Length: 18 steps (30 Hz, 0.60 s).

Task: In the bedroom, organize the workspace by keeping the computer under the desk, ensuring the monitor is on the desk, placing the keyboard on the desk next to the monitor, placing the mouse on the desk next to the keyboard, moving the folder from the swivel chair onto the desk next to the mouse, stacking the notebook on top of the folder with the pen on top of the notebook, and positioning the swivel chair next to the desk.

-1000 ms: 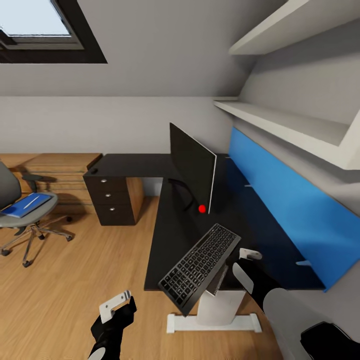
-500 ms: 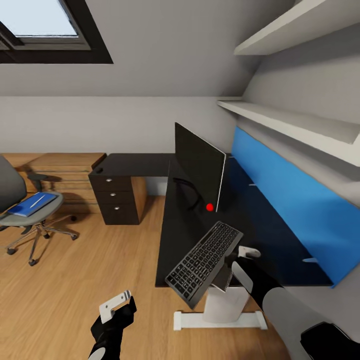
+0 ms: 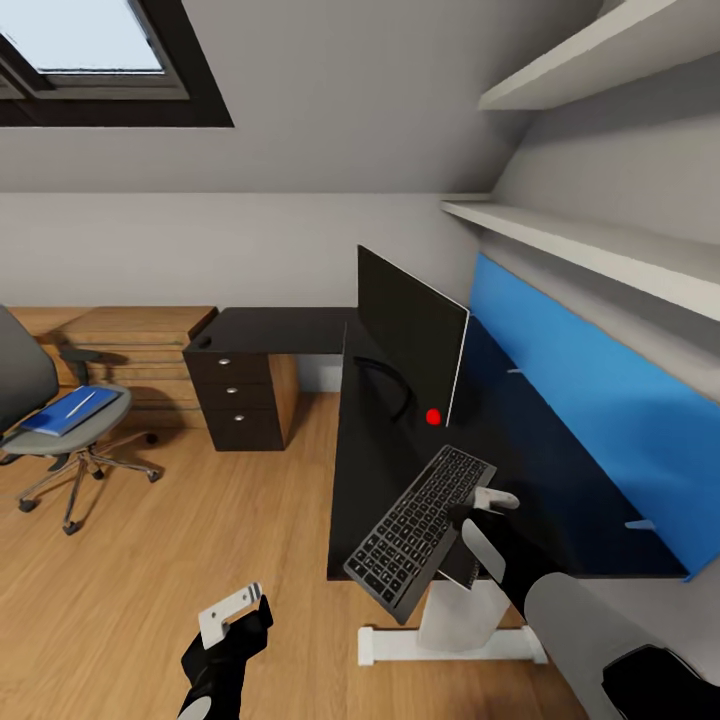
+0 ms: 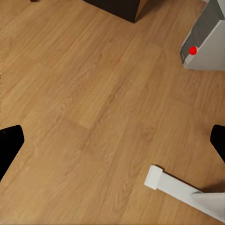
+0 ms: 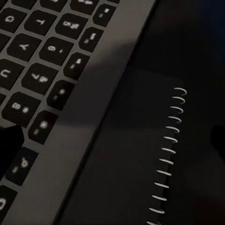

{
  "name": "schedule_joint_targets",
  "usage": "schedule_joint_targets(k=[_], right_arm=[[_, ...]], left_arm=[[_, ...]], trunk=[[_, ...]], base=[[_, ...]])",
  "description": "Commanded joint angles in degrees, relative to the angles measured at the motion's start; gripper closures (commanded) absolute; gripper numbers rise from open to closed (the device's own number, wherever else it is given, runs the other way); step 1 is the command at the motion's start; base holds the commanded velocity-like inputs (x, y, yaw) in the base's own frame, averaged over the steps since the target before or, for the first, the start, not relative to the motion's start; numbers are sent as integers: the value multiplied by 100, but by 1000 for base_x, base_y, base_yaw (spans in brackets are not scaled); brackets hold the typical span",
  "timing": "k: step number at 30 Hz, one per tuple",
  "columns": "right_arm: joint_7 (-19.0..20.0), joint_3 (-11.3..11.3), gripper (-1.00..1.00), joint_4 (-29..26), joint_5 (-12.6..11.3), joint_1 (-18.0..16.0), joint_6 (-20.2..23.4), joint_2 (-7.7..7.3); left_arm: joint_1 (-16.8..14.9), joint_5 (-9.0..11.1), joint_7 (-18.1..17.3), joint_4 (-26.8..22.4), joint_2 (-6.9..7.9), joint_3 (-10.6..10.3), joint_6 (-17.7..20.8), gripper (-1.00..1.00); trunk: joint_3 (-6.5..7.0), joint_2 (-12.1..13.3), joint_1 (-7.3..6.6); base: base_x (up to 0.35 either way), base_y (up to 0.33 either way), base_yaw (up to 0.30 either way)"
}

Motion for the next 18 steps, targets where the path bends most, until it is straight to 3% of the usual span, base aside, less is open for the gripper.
schedule_joint_targets(k=[1,5,11,18], right_arm=[[-44,49,-100,-13,-35,-4,33,-8],[-41,51,-100,-13,-35,-4,33,-1],[-32,69,-100,-21,-32,-4,33,10],[-27,88,-100,-22,-25,-4,25,18]], left_arm=[[-2,13,35,-9,4,-8,31,-100],[-2,11,34,-7,4,-8,29,-100],[-2,10,33,-6,4,-8,30,-100],[-2,10,33,-6,4,-8,31,-100]], trunk=[[-5,-4,1],[-5,-4,1],[-5,-4,1],[-5,-4,1]], base=[[5,9,0],[2,24,0],[0,203,0],[0,19,0]])
